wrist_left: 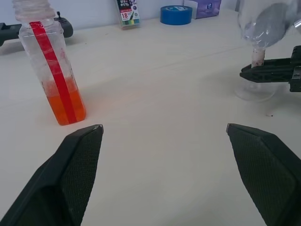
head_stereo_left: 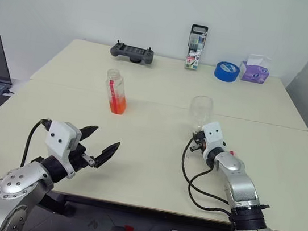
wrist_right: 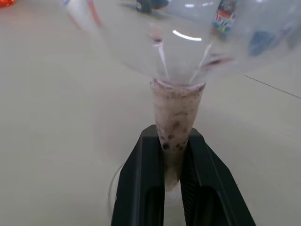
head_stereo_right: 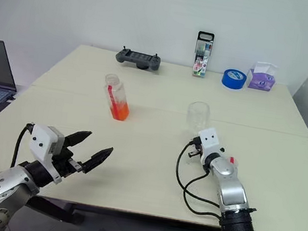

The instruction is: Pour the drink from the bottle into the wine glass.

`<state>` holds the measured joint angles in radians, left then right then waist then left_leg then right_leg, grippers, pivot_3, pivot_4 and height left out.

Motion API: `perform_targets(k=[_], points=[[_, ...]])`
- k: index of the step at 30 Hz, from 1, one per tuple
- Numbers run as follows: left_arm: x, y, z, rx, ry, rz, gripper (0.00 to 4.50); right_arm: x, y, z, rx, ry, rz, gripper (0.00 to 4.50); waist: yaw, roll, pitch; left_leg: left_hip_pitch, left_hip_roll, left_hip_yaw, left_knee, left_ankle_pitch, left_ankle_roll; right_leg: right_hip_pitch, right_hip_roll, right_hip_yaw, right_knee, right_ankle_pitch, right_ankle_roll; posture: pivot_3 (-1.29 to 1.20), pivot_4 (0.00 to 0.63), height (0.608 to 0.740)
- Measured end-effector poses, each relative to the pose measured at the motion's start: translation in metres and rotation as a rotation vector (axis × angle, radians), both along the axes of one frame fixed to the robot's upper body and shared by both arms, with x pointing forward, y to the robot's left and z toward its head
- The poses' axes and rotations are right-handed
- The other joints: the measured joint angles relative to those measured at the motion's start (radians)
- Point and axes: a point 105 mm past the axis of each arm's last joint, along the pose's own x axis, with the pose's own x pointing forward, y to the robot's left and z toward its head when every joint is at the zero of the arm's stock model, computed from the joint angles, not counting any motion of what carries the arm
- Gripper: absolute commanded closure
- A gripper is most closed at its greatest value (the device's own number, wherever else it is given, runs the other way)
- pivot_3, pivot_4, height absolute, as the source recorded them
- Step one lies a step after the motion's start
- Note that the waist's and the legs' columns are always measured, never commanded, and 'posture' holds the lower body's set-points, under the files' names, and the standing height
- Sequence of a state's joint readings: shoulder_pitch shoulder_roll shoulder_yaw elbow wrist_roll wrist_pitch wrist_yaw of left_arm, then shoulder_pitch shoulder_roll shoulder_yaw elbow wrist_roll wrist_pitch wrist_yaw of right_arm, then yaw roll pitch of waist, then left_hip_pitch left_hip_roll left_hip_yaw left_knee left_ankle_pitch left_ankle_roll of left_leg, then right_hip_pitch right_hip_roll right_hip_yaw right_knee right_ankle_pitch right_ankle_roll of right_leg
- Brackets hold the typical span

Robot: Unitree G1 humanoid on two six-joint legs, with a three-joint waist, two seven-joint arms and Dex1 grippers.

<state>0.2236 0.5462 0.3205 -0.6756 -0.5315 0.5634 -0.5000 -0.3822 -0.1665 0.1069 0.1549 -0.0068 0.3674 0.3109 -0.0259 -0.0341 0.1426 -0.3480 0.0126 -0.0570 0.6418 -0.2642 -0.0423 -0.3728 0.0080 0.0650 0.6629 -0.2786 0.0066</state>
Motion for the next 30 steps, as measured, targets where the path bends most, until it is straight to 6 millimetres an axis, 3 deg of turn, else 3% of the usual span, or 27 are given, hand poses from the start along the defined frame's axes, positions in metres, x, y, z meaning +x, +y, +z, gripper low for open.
perform_targets(k=[6, 8, 10, 14, 25, 26, 30], points=[[0.002, -0.001, 0.005, -0.018, -0.012, -0.005, 0.0, 0.032, 0.044, 0.015, 0.09, -0.128, 0.082, 4.35, -0.044, -0.003, 0.013, 0.0, 0.007, 0.007, -0.001, 0.0, 0.0, -0.001, 0.005, 0.004, 0.001, 0.004, 0.001, 0.0, 0.15, 0.74], [0.002, 0.001, 0.005, -0.017, -0.004, -0.005, 0.0, 0.044, 0.061, 0.023, 0.095, -0.158, 0.103, 4.35, -0.054, 0.002, 0.02, -0.006, 0.007, 0.008, -0.003, 0.0, 0.0, -0.008, 0.007, 0.004, 0.003, 0.008, 0.006, 0.0, 0.15, 0.74], [0.002, 0.004, 0.009, -0.012, -0.014, -0.001, 0.0, 0.054, 0.075, 0.029, 0.095, -0.176, 0.114, 4.35, -0.057, 0.003, 0.021, -0.017, 0.01, 0.008, -0.003, 0.0, 0.0, -0.02, 0.009, 0.002, 0.005, 0.012, 0.003, 0.0, 0.15, 0.74], [0.002, 0.007, 0.013, -0.009, -0.009, -0.003, 0.0, 0.065, 0.094, 0.038, 0.114, -0.15, 0.113, 4.35, -0.058, 0.003, 0.023, -0.019, 0.012, 0.008, -0.004, -0.003, -0.004, -0.028, 0.01, 0.003, 0.013, 0.009, 0.0, 0.0, 0.15, 0.74], [0.0, 0.017, 0.016, -0.009, -0.011, 0.029, 0.0, 0.065, 0.11, 0.041, 0.186, -0.132, 0.085, 4.35, -0.058, 0.004, 0.03, -0.023, 0.012, 0.007, -0.003, -0.003, -0.004, -0.033, 0.01, 0.003, 0.016, 0.007, -0.003, 0.0, 0.15, 0.74], [0.0, 0.017, 0.017, -0.007, -0.013, 0.031, 0.0, 0.065, 0.11, 0.041, 0.184, -0.135, 0.082, 3.63, -0.058, 0.004, 0.03, -0.023, 0.012, 0.007, -0.003, -0.003, -0.004, -0.033, 0.01, 0.003, 0.016, 0.007, -0.003, 0.0, 0.15, 0.74], [0.0, 0.017, 0.017, -0.006, -0.015, 0.031, 0.0, 0.063, 0.112, 0.04, 0.181, -0.145, 0.086, 2.36, -0.058, 0.004, 0.03, -0.023, 0.012, 0.007, -0.003, -0.003, -0.004, -0.033, 0.01, 0.003, 0.016, 0.007, -0.003, 0.0, 0.15, 0.74]])
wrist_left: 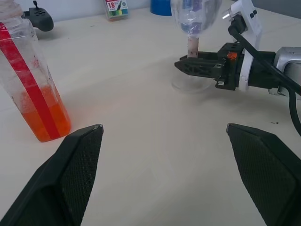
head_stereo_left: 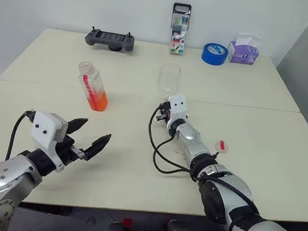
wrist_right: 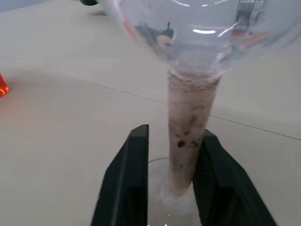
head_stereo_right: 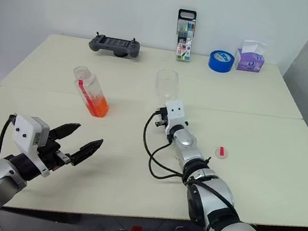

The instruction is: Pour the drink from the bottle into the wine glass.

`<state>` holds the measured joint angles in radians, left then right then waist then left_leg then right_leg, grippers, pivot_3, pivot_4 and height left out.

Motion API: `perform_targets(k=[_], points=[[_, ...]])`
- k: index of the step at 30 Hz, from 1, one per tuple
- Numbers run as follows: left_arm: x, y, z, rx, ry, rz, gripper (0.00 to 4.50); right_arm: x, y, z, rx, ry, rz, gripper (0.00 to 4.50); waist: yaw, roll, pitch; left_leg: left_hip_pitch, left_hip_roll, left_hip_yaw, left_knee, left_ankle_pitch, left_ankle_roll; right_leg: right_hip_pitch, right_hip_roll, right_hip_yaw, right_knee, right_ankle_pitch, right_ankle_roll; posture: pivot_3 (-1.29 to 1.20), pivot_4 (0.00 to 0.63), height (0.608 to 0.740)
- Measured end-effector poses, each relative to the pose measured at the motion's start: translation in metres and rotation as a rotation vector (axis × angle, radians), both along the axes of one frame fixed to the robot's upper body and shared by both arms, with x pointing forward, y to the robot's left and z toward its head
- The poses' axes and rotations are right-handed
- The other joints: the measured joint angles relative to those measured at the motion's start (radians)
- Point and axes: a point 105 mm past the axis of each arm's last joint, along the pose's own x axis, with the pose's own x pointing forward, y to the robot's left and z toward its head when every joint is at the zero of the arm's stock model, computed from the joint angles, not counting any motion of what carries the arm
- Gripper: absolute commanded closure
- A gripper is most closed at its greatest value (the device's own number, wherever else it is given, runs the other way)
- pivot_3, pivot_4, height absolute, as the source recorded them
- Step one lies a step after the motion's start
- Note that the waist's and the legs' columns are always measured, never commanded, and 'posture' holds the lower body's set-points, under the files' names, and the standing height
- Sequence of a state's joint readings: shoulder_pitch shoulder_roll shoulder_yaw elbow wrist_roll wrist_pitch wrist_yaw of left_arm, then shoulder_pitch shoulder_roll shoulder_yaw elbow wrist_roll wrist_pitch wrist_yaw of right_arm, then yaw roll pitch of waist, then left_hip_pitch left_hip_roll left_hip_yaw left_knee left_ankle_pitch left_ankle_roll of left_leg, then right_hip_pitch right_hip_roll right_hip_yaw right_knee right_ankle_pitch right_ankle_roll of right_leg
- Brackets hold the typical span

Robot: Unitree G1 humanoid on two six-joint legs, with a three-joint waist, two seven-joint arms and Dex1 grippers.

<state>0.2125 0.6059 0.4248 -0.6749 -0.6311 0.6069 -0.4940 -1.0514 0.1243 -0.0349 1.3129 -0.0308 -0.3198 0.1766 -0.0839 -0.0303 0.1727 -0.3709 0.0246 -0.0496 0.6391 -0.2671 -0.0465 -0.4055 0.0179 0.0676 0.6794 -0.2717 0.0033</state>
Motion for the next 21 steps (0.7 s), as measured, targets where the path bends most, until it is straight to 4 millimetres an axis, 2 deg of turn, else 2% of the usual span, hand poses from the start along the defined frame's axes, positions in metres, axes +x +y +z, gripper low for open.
perform_targets(k=[4, 7, 16, 19, 21], points=[[0.0, 0.0, 0.001, 0.0, -0.004, -0.003, 0.0, -0.004, 0.0, -0.009, -0.028, 0.003, 0.009, 0.92, 0.0, 0.0, 0.0, 0.0, 0.0, 0.0, 0.0, 0.0, 0.0, 0.0, 0.0, 0.0, 0.0, 0.0, 0.0, 0.0, 0.15, 0.74], [0.002, 0.001, 0.001, -0.001, -0.009, -0.006, 0.0, -0.004, -0.003, -0.012, -0.039, -0.001, 0.004, 0.02, 0.0, 0.0, 0.001, 0.0, 0.0, 0.0, 0.0, 0.0, 0.0, 0.0, 0.0, 0.0, 0.0, 0.0, 0.0, 0.0, 0.15, 0.74], [0.006, 0.004, 0.0, -0.002, -0.013, -0.008, 0.0, -0.004, -0.027, -0.022, -0.078, -0.021, -0.034, 0.02, 0.0, 0.0, 0.001, 0.0, 0.0, 0.0, 0.0, 0.0, 0.0, 0.0, 0.0, 0.0, 0.0, 0.0, 0.0, 0.0, 0.15, 0.74], [0.006, 0.011, -0.005, 0.002, -0.004, 0.019, 0.0, -0.005, -0.049, -0.023, -0.079, -0.074, -0.047, 0.02, 0.005, 0.0, 0.001, 0.0, -0.001, 0.0, 0.001, 0.0, 0.0, 0.001, 0.0, -0.001, 0.0, 0.0, 0.0, 0.0, 0.15, 0.74], [0.006, 0.022, -0.011, 0.009, -0.001, 0.068, 0.0, -0.014, -0.071, -0.025, -0.072, -0.121, -0.033, 0.02, 0.015, 0.0, 0.001, -0.001, -0.001, 0.0, 0.001, 0.0, 0.0, 0.001, -0.001, -0.001, -0.001, -0.001, 0.001, 0.0, 0.15, 0.74]])
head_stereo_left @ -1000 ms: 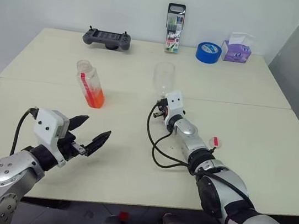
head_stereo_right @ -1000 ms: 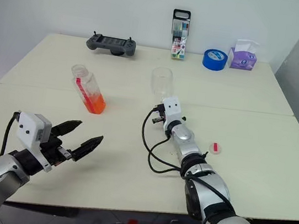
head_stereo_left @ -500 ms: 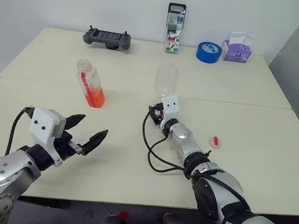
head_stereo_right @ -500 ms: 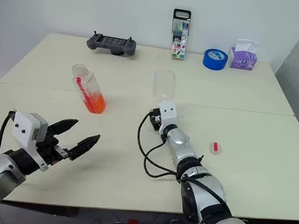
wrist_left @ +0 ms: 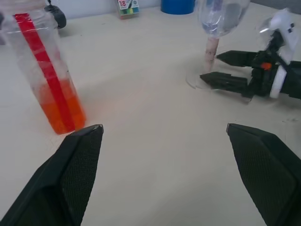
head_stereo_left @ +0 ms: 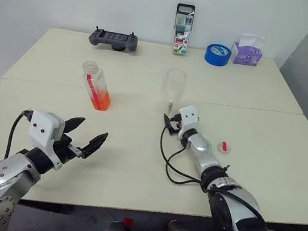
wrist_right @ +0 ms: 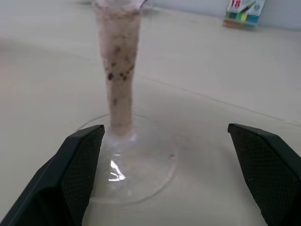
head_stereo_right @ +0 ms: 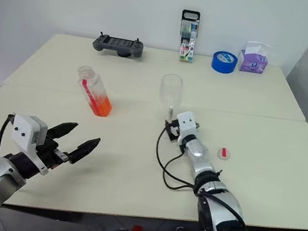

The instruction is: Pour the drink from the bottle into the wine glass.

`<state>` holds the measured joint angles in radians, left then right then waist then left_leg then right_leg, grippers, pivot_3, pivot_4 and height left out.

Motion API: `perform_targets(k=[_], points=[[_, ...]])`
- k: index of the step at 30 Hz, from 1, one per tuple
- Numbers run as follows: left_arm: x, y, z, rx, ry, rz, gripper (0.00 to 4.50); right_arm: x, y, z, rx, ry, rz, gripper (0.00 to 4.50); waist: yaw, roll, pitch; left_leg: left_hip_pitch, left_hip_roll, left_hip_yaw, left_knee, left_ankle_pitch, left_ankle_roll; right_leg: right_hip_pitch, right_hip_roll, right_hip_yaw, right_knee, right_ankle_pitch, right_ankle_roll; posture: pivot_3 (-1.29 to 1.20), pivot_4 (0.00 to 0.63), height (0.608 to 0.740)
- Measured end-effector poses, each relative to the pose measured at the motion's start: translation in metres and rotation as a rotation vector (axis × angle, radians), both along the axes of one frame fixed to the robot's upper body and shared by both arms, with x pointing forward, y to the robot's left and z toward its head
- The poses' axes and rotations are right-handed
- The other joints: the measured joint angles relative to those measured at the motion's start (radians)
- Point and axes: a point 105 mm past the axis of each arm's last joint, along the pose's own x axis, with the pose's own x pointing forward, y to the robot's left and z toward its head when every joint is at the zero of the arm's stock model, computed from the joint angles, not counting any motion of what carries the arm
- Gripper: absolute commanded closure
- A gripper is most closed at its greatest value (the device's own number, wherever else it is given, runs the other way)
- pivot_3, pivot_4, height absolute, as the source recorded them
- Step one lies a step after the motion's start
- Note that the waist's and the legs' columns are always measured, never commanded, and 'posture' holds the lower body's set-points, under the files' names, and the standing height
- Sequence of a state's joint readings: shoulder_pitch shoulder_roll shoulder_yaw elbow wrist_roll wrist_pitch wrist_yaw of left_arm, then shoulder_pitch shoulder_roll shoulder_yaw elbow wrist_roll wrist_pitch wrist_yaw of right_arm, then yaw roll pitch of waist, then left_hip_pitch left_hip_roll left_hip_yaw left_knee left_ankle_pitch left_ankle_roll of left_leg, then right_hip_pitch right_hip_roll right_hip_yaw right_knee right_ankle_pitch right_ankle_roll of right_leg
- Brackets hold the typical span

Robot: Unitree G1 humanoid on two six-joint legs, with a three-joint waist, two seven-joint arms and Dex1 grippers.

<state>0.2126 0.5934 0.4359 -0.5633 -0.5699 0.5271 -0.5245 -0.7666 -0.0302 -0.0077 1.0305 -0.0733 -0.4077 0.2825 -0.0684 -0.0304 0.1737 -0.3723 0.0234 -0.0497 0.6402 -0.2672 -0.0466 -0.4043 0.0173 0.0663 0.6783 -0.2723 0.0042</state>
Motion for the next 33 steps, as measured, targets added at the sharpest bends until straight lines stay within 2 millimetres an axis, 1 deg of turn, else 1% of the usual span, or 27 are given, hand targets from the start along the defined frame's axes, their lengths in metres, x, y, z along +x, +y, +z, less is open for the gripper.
perform_targets(k=[2, 4, 6, 7, 9, 11, 12, 14, 16, 18, 20, 22, 25, 28, 33], points=[[0.002, 0.013, -0.007, -0.002, 0.007, 0.064, 0.0, -0.014, -0.022, -0.001, 0.001, -0.021, 0.017, 0.02, 0.011, 0.0, 0.0, -0.001, 0.0, -0.001, 0.001, 0.0, -0.001, -0.001, 0.0, 0.0, 0.0, 0.0, 0.001, 0.0, 0.15, 0.74], [0.005, 0.025, -0.01, -0.005, -0.003, 0.121, 0.0, -0.038, -0.041, -0.005, -0.042, -0.009, 0.074, 0.02, 0.019, 0.001, 0.001, -0.003, 0.0, -0.002, 0.002, -0.001, -0.002, -0.001, -0.001, -0.002, 0.0, -0.003, 0.005, 0.0, 0.15, 0.74], [0.01, 0.039, -0.013, -0.001, -0.013, 0.177, 0.0, -0.064, -0.051, -0.004, -0.086, 0.036, 0.163, 0.02, 0.027, 0.004, 0.003, -0.004, 0.001, -0.003, 0.004, -0.002, -0.003, -0.002, -0.001, -0.002, 0.0, -0.004, 0.006, 0.0, 0.15, 0.74], [0.013, 0.045, -0.014, -0.002, -0.022, 0.207, 0.0, -0.076, -0.052, 0.001, -0.106, 0.051, 0.214, 0.02, 0.028, 0.005, 0.004, -0.004, 0.001, -0.004, 0.004, -0.002, -0.003, -0.002, 0.0, -0.002, 0.0, -0.004, 0.006, 0.0, 0.15, 0.74], [0.022, 0.052, -0.013, -0.009, -0.049, 0.254, 0.0, -0.094, -0.05, 0.025, -0.13, 0.051, 0.319, 0.02, 0.021, 0.006, 0.007, -0.003, 0.001, -0.002, 0.005, -0.002, -0.003, -0.002, 0.0, -0.001, 0.001, -0.003, 0.006, 0.0, 0.15, 0.74], [0.031, 0.056, -0.012, -0.013, -0.07, 0.289, 0.0, -0.112, -0.042, 0.058, -0.129, 0.017, 0.435, 0.02, 0.017, 0.005, 0.007, -0.002, 0.001, -0.002, 0.005, -0.001, -0.003, -0.001, 0.001, -0.001, 0.002, -0.002, 0.006, 0.0, 0.15, 0.74], [0.036, 0.055, -0.014, -0.007, -0.072, 0.299, 0.0, -0.121, -0.037, 0.07, -0.124, 0.015, 0.497, 0.02, 0.017, 0.005, 0.007, -0.001, 0.001, -0.002, 0.006, -0.001, -0.003, 0.0, 0.002, -0.002, 0.002, -0.002, 0.007, 0.0, 0.15, 0.74], [0.051, 0.057, -0.018, 0.0, -0.064, 0.334, 0.0, -0.144, -0.027, 0.089, -0.122, 0.034, 0.639, 0.02, 0.019, 0.004, 0.007, -0.002, 0.001, -0.001, 0.006, -0.001, -0.003, 0.0, 0.003, -0.003, 0.002, -0.002, 0.007, 0.0, 0.15, 0.74], [0.066, 0.058, -0.018, -0.019, -0.064, 0.366, 0.0, -0.158, -0.021, 0.101, -0.115, 0.06, 0.726, 0.02, 0.023, 0.002, 0.007, -0.003, 0.002, -0.002, 0.006, -0.001, -0.003, 0.0, 0.004, -0.004, 0.002, -0.002, 0.007, 0.0, 0.15, 0.74], [0.08, 0.054, -0.015, -0.025, -0.065, 0.371, 0.0, -0.164, -0.014, 0.113, -0.096, 0.067, 0.771, 0.02, 0.027, 0.0, 0.007, -0.005, 0.002, -0.002, 0.007, -0.001, -0.003, -0.001, 0.005, -0.005, 0.001, -0.002, 0.007, 0.0, 0.15, 0.74], [0.093, 0.047, -0.009, -0.034, -0.069, 0.355, 0.0, -0.163, -0.007, 0.123, -0.073, 0.062, 0.779, 0.02, 0.028, 0.0, 0.007, -0.007, 0.002, -0.002, 0.006, -0.001, -0.003, -0.003, 0.005, -0.004, 0.0, -0.002, 0.007, 0.0, 0.15, 0.74], [0.103, 0.041, -0.005, -0.036, -0.071, 0.335, 0.0, -0.16, -0.002, 0.129, -0.042, 0.066, 0.758, 0.02, 0.029, 0.0, 0.007, -0.007, 0.002, -0.002, 0.006, -0.001, -0.003, -0.003, 0.004, -0.005, 0.0, -0.002, 0.007, 0.0, 0.15, 0.74], [0.115, 0.034, -0.006, -0.032, -0.051, 0.302, 0.0, -0.155, -0.001, 0.129, -0.015, 0.083, 0.721, 0.02, 0.034, 0.0, 0.007, -0.01, 0.002, -0.002, 0.006, -0.001, -0.003, -0.005, 0.003, -0.005, 0.0, 0.001, 0.003, 0.0, 0.15, 0.74], [0.126, 0.027, -0.006, -0.026, -0.035, 0.265, 0.0, -0.152, -0.001, 0.128, -0.011, 0.089, 0.691, 0.02, 0.037, 0.0, 0.007, -0.011, 0.001, -0.003, 0.006, -0.001, -0.003, -0.006, 0.002, -0.006, 0.0, 0.001, 0.003, 0.0, 0.15, 0.74], [0.14, 0.015, 0.002, -0.022, -0.041, 0.202, 0.0, -0.149, -0.003, 0.128, -0.007, 0.09, 0.656, 0.02, 0.037, 0.0, 0.007, -0.011, 0.001, -0.003, 0.006, -0.001, -0.003, -0.006, 0.001, -0.007, 0.001, 0.001, 0.003, 0.0, 0.15, 0.74]])
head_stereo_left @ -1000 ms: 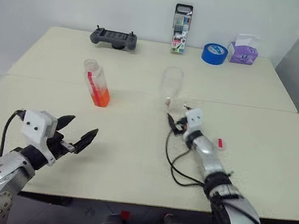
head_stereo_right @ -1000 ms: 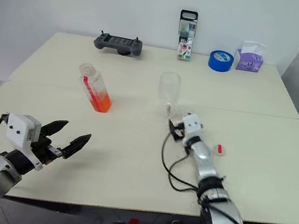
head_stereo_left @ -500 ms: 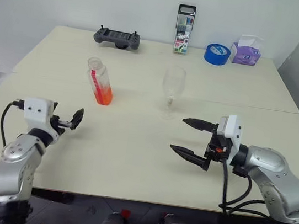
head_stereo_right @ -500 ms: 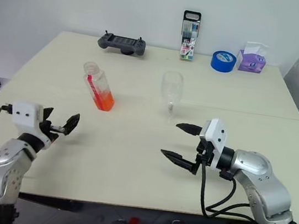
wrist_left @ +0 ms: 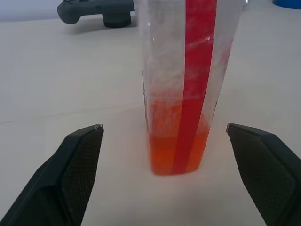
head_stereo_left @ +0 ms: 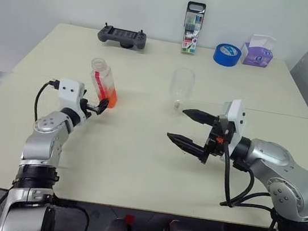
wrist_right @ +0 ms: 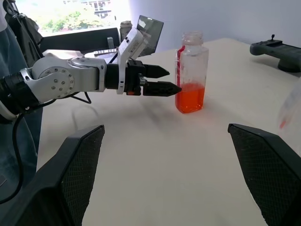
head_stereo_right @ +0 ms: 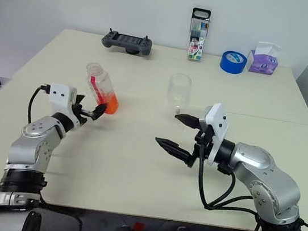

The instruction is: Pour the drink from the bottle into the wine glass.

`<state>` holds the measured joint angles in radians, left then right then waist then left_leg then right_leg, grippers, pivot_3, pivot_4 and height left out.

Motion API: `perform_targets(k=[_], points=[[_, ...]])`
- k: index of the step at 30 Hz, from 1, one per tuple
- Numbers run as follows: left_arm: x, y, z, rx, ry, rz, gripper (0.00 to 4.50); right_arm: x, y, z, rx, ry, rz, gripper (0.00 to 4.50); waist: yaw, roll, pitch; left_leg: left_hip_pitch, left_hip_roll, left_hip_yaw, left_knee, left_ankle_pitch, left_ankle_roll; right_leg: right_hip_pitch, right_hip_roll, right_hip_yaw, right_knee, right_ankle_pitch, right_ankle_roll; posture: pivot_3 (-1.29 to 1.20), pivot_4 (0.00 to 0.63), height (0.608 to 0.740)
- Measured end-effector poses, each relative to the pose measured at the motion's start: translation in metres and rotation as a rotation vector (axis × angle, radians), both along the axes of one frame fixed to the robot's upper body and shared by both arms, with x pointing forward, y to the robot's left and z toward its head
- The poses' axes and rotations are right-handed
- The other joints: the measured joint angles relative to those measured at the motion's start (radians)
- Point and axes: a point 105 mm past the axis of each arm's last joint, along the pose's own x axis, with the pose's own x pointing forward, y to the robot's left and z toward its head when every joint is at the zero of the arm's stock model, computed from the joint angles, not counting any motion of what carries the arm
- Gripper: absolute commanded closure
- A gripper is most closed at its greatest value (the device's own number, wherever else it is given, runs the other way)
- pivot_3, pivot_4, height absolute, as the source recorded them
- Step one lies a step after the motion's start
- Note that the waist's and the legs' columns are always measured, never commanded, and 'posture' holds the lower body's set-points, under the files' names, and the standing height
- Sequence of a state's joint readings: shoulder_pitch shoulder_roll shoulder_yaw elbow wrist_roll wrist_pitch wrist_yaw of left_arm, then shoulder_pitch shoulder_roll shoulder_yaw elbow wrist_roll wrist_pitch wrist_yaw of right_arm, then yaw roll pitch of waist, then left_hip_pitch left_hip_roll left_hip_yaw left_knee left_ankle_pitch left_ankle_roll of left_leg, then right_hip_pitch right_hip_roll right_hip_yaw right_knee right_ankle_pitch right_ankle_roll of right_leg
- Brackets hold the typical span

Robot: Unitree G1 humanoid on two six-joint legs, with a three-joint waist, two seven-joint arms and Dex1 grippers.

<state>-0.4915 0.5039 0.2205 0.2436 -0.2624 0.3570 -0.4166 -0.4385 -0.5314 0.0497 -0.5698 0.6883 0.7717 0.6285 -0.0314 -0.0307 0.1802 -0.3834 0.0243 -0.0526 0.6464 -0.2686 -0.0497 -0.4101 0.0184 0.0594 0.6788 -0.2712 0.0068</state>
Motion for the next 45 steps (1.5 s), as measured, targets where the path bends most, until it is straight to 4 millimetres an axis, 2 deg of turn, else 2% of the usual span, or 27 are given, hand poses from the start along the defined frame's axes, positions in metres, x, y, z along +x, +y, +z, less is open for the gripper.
perform_targets(k=[3, 8, 14, 17, 23, 24, 30, 33, 36, 41, 45], points=[[0.005, -0.007, 0.001, 0.008, -0.002, -0.032, 0.0, -0.001, -0.001, -0.001, -0.001, 0.001, -0.007, 0.02, -0.001, 0.0, 0.0, 0.0, 0.0, 0.0, 0.0, 0.0, 0.0, 0.0, 0.0, 0.0, 0.0, 0.0, 0.0, 0.0, 0.15, 0.74], [0.013, -0.008, -0.003, 0.021, 0.006, -0.039, 0.0, 0.0, -0.002, -0.002, -0.002, 0.0, -0.028, 0.02, 0.0, 0.0, 0.0, 0.0, 0.0, -0.001, 0.0, 0.0, 0.0, 0.0, 0.0, -0.001, 0.0, 0.0, 0.0, 0.0, 0.15, 0.74], [0.038, -0.017, 0.01, 0.017, -0.058, -0.039, 0.0, 0.002, -0.004, -0.002, 0.001, -0.001, -0.056, 0.02, 0.002, 0.0, 0.0, -0.001, -0.001, -0.001, 0.001, 0.0, 0.0, 0.0, 0.0, -0.006, 0.001, 0.0, 0.0, 0.0, 0.15, 0.74], [0.046, -0.023, 0.003, 0.012, -0.055, -0.039, 0.61, 0.003, -0.005, -0.001, 0.002, -0.002, -0.066, 0.0, 0.002, 0.0, 0.0, -0.001, -0.001, -0.002, 0.001, 0.0, 0.0, 0.0, -0.001, -0.008, 0.0, 0.0, 0.0, 0.0, 0.15, 0.74], [0.046, -0.019, -0.007, 0.023, -0.052, -0.015, 2.52, 0.004, -0.006, -0.002, 0.003, 0.0, -0.08, 0.0, 0.002, 0.0, 0.0, -0.002, 0.0, -0.006, 0.0, 0.0, 0.0, 0.0, -0.001, -0.014, 0.001, 0.0, 0.0, 0.0, 0.15, 0.74], [0.046, -0.018, -0.008, 0.024, -0.055, -0.013, 2.72, 0.004, -0.007, -0.003, 0.004, 0.001, -0.088, 0.0, 0.002, 0.0, 0.0, -0.002, 0.0, -0.007, 0.0, 0.0, 0.0, 0.0, -0.001, -0.015, 0.001, 0.0, 0.0, 0.0, 0.15, 0.74], [0.046, -0.016, -0.008, 0.037, -0.064, -0.001, 2.75, 0.006, -0.011, -0.003, 0.006, -0.005, -0.129, 0.0, 0.001, 0.0, 0.0, -0.002, 0.0, -0.007, 0.001, 0.0, 0.0, 0.0, -0.001, -0.015, 0.001, 0.0, 0.0, 0.0, 0.15, 0.74], [0.047, -0.02, -0.004, 0.133, -0.074, -0.026, 2.75, 0.011, -0.016, 0.0, 0.0, -0.04, -0.186, 0.0, 0.002, 0.0, 0.0, -0.002, 0.0, -0.008, 0.001, 0.0, 0.0, 0.0, -0.001, -0.015, 0.002, 0.0, 0.0, 0.0, 0.15, 0.74], [0.056, -0.037, 0.015, 0.243, -0.11, -0.086, 2.75, 0.021, -0.026, 0.009, 0.008, -0.105, -0.287, 0.0, 0.005, -0.001, 0.0, -0.005, -0.001, -0.01, 0.003, 0.001, 0.0, 0.0, -0.001, -0.017, 0.002, 0.0, 0.0, 0.0, 0.15, 0.74], [0.067, -0.079, 0.084, 0.45, -0.299, -0.234, 2.75, 0.036, -0.04, 0.029, 0.058, -0.195, -0.411, 0.0, 0.006, -0.001, 0.0, -0.009, -0.012, -0.012, 0.005, 0.001, 0.0, 0.0, -0.002, -0.018, 0.001, -0.001, 0.001, 0.0, 0.15, 0.74], [0.067, -0.115, 0.112, 0.634, -0.387, -0.372, 2.75, 0.049, -0.051, 0.032, 0.086, -0.214, -0.477, 0.0, 0.005, 0.0, 0.0, -0.01, -0.014, -0.012, 0.006, 0.0, 0.0, 0.0, -0.003, -0.017, 0.001, -0.001, 0.003, 0.0, 0.15, 0.74]])
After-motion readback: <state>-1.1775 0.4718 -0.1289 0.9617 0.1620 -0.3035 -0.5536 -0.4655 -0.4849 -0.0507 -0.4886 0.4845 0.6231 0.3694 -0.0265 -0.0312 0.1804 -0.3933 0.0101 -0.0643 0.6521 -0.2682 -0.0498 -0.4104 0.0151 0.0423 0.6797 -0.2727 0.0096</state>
